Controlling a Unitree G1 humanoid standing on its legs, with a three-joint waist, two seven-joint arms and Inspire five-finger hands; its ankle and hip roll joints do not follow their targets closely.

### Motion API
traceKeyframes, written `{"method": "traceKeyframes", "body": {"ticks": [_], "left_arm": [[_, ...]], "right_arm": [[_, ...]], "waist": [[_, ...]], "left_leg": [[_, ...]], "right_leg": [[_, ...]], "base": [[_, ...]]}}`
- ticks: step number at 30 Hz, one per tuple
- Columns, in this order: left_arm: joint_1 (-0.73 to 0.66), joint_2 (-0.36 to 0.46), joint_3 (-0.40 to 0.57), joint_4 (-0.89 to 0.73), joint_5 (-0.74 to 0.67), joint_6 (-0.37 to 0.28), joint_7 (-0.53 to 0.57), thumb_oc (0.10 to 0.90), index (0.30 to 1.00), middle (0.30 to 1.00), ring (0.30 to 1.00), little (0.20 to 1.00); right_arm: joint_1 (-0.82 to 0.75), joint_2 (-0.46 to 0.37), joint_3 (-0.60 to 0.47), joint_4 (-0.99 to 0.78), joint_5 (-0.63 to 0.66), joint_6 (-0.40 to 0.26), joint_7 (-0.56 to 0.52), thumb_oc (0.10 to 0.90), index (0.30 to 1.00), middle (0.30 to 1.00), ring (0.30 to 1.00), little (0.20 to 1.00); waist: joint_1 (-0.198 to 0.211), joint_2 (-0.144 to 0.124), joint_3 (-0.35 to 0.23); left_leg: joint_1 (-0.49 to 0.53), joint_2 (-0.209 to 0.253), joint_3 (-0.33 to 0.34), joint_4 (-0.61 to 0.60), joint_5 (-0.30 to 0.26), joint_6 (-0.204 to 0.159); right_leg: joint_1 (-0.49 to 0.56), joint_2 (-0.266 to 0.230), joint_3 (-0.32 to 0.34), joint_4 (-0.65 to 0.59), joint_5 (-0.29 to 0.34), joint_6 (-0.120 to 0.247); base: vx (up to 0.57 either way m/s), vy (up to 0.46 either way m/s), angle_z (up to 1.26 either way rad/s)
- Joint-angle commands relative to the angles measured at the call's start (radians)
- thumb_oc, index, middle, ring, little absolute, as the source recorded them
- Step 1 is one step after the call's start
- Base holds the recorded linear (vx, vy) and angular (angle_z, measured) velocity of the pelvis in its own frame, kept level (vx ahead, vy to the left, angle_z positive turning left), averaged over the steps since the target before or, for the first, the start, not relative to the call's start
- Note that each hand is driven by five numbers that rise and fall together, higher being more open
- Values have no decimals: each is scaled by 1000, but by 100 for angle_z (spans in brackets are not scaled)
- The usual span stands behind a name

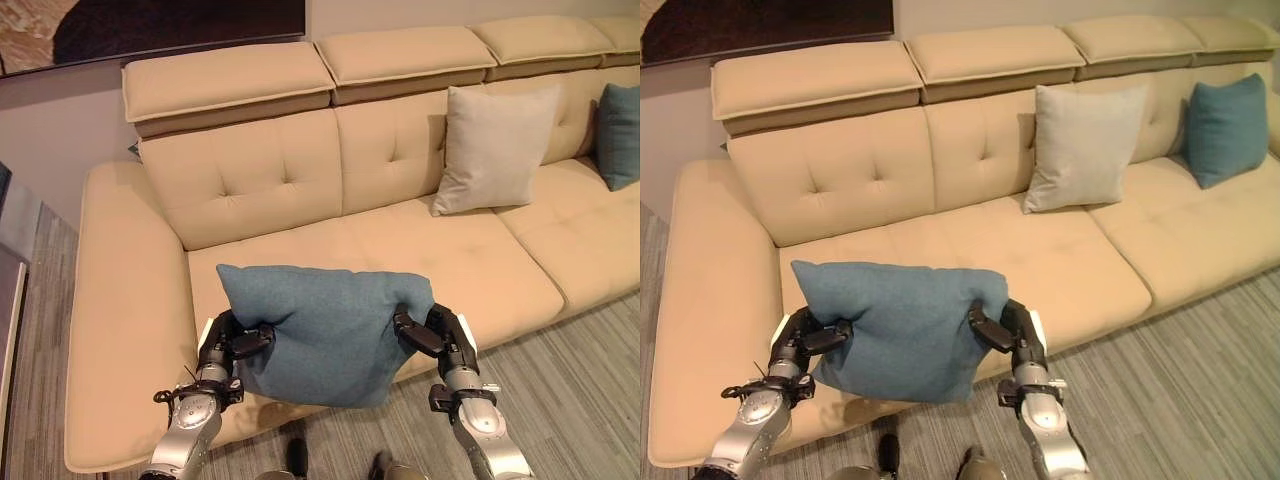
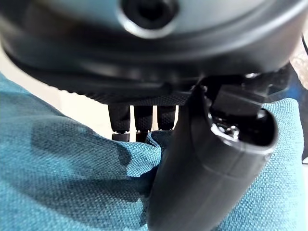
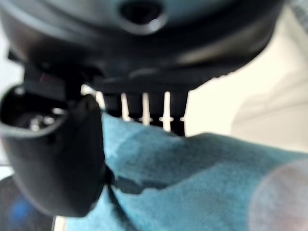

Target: Pick up all the scattered cushions and arrange them neatly on the sofa.

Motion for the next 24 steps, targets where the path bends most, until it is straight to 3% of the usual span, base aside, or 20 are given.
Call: {"method": "traceKeyframes", "body": {"ticks": [1, 6, 8, 9, 15, 20, 24], "left_arm": [[-99, -63, -36, -148, 16, -142, -67, 400, 300, 300, 300, 300], [-89, -85, -41, -150, -7, -138, -78, 400, 300, 300, 300, 300], [-97, -93, -49, -148, -18, -137, -80, 400, 300, 300, 300, 300], [-109, -101, -56, -151, -34, -141, -84, 400, 300, 300, 300, 300], [-114, -104, -64, -140, -21, -129, -80, 400, 300, 300, 300, 300], [-109, -94, -52, -150, -9, -125, -69, 400, 300, 300, 300, 300], [-83, -75, -41, -160, -1, -115, -77, 400, 300, 300, 300, 300]], "right_arm": [[-102, -5, -15, -105, -8, -117, 16, 400, 300, 300, 300, 300], [-81, -26, -26, -111, 17, -118, 24, 400, 300, 300, 300, 300], [-73, -36, -33, -112, 32, -123, 24, 400, 300, 300, 300, 300], [-68, -52, -45, -111, 45, -125, 22, 400, 300, 300, 300, 300], [-63, -57, -50, -113, 49, -117, 18, 400, 300, 300, 300, 300], [-74, -46, -43, -99, 55, -112, 11, 400, 300, 300, 300, 300], [-64, -26, -36, -92, 40, -106, 23, 400, 300, 300, 300, 300]], "waist": [[-37, -12, -69], [-42, -15, -96], [-45, -19, -83], [-50, -26, -62], [-55, -37, -64], [-35, -52, -67], [-28, -63, -96]], "left_leg": [[8, 17, -20, 72, -120, -86], [7, 49, -68, 84, -119, -135], [-28, 56, -78, 157, -131, -152], [-89, 70, -47, 271, -135, -170], [-152, 81, 47, 269, -116, -147], [-218, 65, 30, 256, -87, -153], [-156, 54, 23, 197, -101, -133]], "right_leg": [[109, 65, 25, -52, 38, 9], [192, 99, -27, -139, 20, -21], [212, 102, -53, -148, 8, -35], [242, 98, -97, -158, -10, -50], [274, 104, -127, -173, -21, -58], [277, 121, -102, -159, -46, -61], [293, 121, -80, -129, -66, -50]], "base": [[79, -134, 65], [100, -229, 53], [15, -248, 58], [-10, -165, 99], [78, -39, 51], [129, 20, -2], [264, 110, -17]]}}
